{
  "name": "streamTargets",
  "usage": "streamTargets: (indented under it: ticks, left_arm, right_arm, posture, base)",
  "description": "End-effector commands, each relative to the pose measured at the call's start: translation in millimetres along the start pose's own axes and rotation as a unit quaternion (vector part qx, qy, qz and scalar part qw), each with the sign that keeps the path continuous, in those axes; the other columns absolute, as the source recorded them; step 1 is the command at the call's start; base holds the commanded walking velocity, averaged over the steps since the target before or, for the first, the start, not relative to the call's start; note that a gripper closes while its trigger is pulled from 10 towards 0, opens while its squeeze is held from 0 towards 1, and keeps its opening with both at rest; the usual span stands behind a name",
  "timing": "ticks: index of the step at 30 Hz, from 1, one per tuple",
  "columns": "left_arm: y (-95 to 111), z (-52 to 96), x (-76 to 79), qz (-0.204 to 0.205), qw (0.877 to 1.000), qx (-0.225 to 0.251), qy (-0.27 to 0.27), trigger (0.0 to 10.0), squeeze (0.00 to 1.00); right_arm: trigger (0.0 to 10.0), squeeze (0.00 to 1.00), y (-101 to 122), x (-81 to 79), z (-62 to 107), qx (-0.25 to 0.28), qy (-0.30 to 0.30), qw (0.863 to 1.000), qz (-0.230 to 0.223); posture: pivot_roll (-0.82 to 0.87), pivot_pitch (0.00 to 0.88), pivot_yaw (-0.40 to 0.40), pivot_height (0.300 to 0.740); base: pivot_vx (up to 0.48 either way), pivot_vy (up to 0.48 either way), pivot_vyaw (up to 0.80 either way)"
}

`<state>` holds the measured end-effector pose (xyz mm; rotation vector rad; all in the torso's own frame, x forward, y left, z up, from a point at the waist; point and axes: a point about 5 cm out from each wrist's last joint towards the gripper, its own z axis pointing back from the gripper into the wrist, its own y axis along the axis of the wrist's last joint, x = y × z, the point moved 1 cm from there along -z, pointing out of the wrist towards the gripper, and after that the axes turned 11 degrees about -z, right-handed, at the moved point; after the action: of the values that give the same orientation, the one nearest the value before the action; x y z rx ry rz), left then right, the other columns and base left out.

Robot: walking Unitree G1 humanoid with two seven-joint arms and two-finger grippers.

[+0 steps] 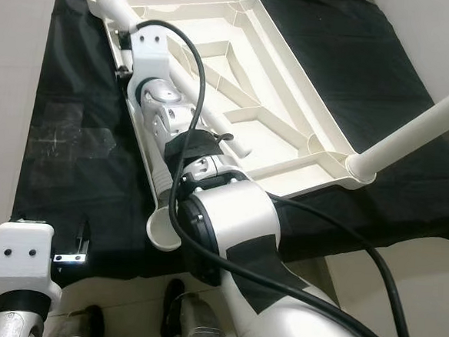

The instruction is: Building children table

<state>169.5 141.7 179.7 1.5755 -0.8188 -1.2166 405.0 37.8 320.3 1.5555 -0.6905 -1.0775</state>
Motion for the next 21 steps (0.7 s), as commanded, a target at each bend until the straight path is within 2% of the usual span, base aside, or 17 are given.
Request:
streamTargets:
  ticks: [1, 6, 11, 21]
  left_arm:
    - [5.7, 5.8, 18.9, 0.049, 0.998, -0.009, -0.028, 10.0, 0.00]
    - [4.1, 4.6, 19.0, 0.048, 0.998, -0.010, -0.028, 10.0, 0.00]
    - [2.7, 4.6, 18.3, 0.046, 0.999, -0.011, -0.028, 10.0, 0.00]
    - [1.0, 5.0, 16.4, 0.043, 0.999, -0.013, -0.026, 10.0, 0.00]
  right_arm:
    - [10.0, 0.00, -1.1, -11.3, -0.2, -0.003, 0.023, 1.000, -0.016]
    - [10.0, 0.00, -11.5, -21.2, 0.0, -0.027, 0.045, 0.999, -0.007]
    - [10.0, 0.00, -35.9, -19.4, 0.8, -0.068, 0.038, 0.997, 0.024]
    - [10.0, 0.00, -48.3, -13.7, 1.6, -0.084, 0.026, 0.995, 0.037]
  posture:
    - [-0.01, 0.348, -0.179, 0.740]
    - [-0.01, 0.344, -0.177, 0.740]
    - [-0.01, 0.344, -0.178, 0.740]
    - [-0.01, 0.348, -0.182, 0.740]
  base:
    - [0.000, 0.000, 0.00]
    - [0.000, 0.000, 0.00]
    - [0.000, 0.000, 0.00]
    - [0.000, 0.000, 0.00]
